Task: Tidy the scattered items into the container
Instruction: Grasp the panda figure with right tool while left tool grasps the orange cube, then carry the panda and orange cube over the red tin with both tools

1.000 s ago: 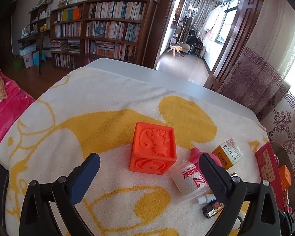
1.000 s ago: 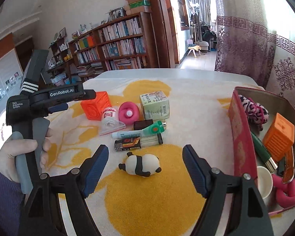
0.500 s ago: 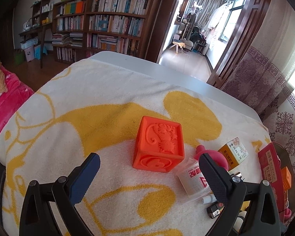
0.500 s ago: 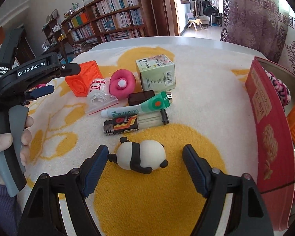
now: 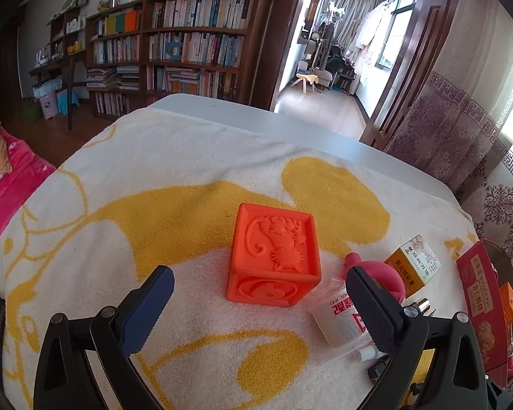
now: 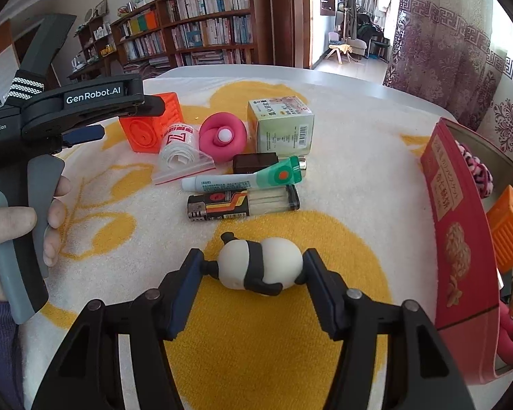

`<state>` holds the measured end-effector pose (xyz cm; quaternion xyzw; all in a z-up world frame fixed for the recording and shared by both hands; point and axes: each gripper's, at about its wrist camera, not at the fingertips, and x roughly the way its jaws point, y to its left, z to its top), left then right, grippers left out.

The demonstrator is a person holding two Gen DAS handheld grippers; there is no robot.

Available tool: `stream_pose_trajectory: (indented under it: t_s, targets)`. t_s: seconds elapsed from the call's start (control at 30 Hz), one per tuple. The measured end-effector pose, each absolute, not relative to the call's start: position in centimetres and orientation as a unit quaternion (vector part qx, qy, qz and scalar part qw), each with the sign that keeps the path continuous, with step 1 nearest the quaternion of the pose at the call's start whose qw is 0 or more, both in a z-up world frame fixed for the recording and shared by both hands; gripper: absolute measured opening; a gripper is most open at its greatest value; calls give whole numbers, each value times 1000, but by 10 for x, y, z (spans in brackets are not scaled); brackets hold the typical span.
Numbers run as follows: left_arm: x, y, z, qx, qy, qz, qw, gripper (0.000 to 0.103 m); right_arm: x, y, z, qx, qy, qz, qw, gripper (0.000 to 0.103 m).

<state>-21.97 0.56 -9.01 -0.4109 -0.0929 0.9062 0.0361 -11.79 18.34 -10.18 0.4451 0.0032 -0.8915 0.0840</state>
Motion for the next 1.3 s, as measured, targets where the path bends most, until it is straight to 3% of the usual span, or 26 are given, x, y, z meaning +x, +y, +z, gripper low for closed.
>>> stream_pose_trajectory:
  t_s: [0.4, 0.47, 0.53, 0.57, 0.77, 1.3]
  targets:
    - [-257, 0, -121, -453, -103, 885, 30, 102, -117, 184, -101, 441, -6, -893, 86, 64]
    - [-256, -2, -119, -454, -106, 884, 32, 91, -113, 184, -98, 431, -8, -898, 86, 64]
    - [-253, -3, -114, -455, -121, 881, 51, 62, -110, 184, -95, 424, -8, -901, 91, 64]
    - [-250, -2, -111, -454, -130, 879, 61, 55, -109, 183, -94, 421, -7, -902, 94, 64]
    - [-232, 8, -91, -418, -90, 903, 41, 54, -103, 180, -87, 408, -6, -907, 106, 64]
    - [-204, 14, -58, -387, -110, 911, 85, 54, -90, 227, -47, 343, -84, -932, 80, 64]
